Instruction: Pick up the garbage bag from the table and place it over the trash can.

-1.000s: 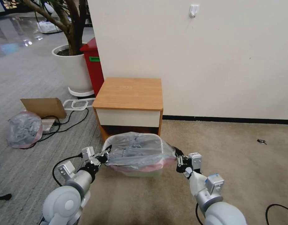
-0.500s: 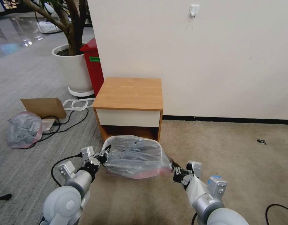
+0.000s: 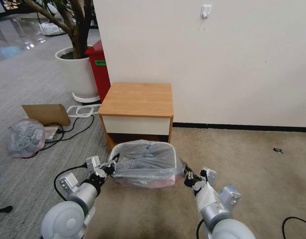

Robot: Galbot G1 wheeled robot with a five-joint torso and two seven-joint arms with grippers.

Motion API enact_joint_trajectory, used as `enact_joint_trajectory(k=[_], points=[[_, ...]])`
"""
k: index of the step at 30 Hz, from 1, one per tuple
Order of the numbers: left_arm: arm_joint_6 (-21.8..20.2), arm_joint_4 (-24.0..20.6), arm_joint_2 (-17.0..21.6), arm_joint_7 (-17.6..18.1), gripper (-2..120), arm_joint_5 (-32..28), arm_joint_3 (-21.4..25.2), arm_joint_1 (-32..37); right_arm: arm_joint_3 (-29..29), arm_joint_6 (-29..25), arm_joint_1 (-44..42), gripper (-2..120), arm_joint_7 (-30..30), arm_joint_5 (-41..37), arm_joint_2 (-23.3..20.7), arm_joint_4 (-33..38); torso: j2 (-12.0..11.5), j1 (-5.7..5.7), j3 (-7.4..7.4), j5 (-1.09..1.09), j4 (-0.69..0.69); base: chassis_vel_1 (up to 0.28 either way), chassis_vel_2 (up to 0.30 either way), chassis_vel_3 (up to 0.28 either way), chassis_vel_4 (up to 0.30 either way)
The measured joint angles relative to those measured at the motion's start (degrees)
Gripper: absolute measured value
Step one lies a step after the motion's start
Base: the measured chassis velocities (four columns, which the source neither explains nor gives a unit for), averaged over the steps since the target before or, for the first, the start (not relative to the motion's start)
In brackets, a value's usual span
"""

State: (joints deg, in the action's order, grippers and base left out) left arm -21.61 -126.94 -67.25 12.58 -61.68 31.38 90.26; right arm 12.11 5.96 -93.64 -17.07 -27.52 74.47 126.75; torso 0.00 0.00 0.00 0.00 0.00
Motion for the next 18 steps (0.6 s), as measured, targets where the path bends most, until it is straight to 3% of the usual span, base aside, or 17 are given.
enact_joint_trajectory(k=[1, 7, 11, 18], points=[[-0.05, 0.19, 0.2, 0.39, 6, -1.08, 0.31, -0.3, 0.16, -3.31, -0.08, 0, 2.84, 3.67, 0.06, -1.59, 0.0, 0.0, 0.0, 0.0, 0.0, 0.0, 0.0, 0.0, 0.0], [-0.16, 0.79, 0.28, 2.5, 6, -5.48, 0.73, -1.48, 1.39, -9.67, -0.47, 0, 10.23, 11.9, -0.83, -4.72, 0.0, 0.0, 0.0, 0.0, 0.0, 0.0, 0.0, 0.0, 0.0], [-0.19, 1.12, 0.16, 2.87, 6, -6.06, 0.83, -1.73, 1.29, -10.03, -0.79, 0, 11.52, 14.11, -1.41, -4.96, 0.0, 0.0, 0.0, 0.0, 0.0, 0.0, 0.0, 0.0, 0.0], [-0.59, 0.72, 0.62, 2.86, 6, -5.92, 1.09, -1.75, 0.87, -5.93, 0.74, 0, 11.33, 13.7, -1.61, -7.11, 0.0, 0.0, 0.0, 0.01, 0.0, 0.0, 0.0, 0.0, 0.0]])
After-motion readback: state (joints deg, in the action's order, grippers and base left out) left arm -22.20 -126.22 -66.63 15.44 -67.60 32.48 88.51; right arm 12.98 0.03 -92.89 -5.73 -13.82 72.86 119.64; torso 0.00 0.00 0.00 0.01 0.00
